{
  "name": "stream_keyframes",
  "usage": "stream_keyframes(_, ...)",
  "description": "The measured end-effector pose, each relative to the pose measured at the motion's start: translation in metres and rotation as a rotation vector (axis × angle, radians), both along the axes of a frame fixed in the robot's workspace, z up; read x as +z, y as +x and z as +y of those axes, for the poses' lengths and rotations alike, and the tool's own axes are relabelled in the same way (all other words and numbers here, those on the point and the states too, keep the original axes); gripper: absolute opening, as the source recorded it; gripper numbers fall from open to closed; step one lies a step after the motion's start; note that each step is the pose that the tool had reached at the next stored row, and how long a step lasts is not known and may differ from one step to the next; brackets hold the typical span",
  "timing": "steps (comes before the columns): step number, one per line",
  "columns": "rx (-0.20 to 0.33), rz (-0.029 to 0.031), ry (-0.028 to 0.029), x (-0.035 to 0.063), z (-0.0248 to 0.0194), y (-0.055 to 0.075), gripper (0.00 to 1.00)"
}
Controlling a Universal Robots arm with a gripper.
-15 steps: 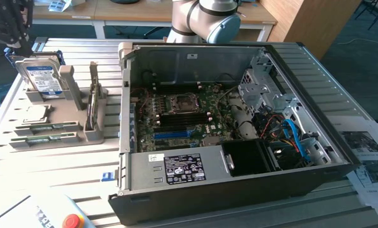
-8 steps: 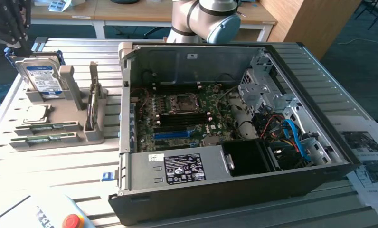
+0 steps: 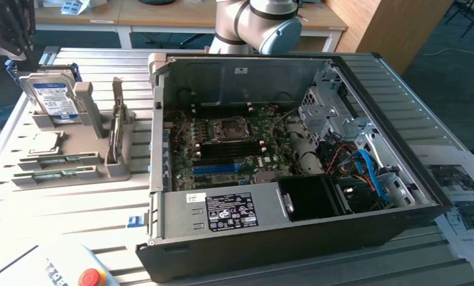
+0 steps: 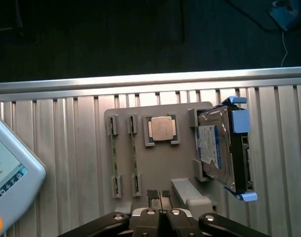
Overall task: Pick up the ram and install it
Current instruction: 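Pick up the ram and move it above insertion slot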
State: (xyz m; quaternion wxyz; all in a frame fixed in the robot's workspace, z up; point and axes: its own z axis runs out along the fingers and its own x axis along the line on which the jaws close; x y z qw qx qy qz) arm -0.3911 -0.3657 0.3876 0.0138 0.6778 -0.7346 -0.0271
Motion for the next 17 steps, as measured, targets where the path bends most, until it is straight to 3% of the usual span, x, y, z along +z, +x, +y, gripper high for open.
stream_keyframes(5, 0.058, 0.0013, 0.0, 0.0, 0.0, 0.0, 0.1)
stream_keyframes(11, 0.061, 0.0012, -0.0001, -0.0001, 0.0, 0.0, 0.1)
stream_keyframes(17, 0.063, 0.0016, -0.0075, -0.0002, 0.0001, -0.0001, 0.1)
